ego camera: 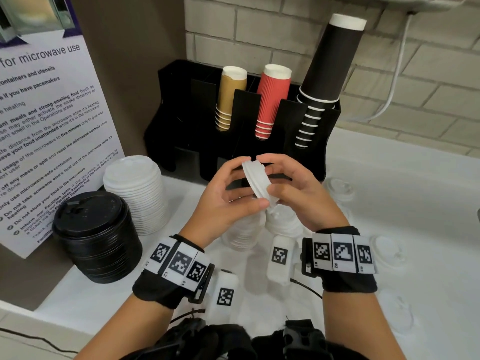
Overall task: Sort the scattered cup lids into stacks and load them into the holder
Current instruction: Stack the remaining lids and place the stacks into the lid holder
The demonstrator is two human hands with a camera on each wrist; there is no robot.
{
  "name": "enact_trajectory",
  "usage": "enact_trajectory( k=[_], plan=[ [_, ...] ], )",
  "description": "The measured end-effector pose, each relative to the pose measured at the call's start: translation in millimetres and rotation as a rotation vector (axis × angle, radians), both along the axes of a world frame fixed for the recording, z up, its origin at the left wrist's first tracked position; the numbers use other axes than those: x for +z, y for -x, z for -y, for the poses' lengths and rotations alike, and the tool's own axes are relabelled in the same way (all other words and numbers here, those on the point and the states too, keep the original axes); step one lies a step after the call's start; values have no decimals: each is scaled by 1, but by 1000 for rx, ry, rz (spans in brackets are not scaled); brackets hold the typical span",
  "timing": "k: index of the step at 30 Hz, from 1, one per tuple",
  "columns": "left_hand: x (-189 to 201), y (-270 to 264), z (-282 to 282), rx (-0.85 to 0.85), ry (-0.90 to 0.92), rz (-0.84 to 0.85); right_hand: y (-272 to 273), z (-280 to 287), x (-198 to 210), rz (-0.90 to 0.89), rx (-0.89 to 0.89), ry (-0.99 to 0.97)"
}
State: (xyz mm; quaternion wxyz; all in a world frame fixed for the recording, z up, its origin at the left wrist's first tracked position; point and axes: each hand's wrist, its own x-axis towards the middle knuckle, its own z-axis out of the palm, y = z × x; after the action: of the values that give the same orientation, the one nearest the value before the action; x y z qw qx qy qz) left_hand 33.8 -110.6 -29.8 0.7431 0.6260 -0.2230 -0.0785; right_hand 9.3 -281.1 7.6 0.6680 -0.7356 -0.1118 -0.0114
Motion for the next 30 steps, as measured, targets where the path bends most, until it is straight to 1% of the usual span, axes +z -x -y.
enact_trajectory(
  k=[4,7,9,11,13,14,15,19,23,30],
  plan=[
    [-2,-1,1,-22,-20,25,2,0,2,-13,-8,31],
    [-5,-5,-1,-5,-135,109,2,2,0,-33,-40,105],
    [-6,-7,-5,21,-281,168,1,2,-4,-31,-73,210],
    [-8,-11,-11,22,-499,182,0,0,-10,-19,-112,330],
    [-12,-15,-15,-28,-742,177,-1,-5,-17,-13,-142,440],
    [-15,-16,-17,-50,-825,163,-1,-7,-21,-12,-151,497],
    [-18,-17,-18,-64,-868,145,-1,-10,-24,-8,-156,544],
    [-27,-17,-18,-65,-863,86,-6,-17,-32,26,-134,615],
    [-29,-18,-19,-24,-818,63,-9,-19,-37,-1,-95,692],
    [-29,-15,-19,-10,-794,61,-9,-19,-41,-40,-80,695]
  ],
)
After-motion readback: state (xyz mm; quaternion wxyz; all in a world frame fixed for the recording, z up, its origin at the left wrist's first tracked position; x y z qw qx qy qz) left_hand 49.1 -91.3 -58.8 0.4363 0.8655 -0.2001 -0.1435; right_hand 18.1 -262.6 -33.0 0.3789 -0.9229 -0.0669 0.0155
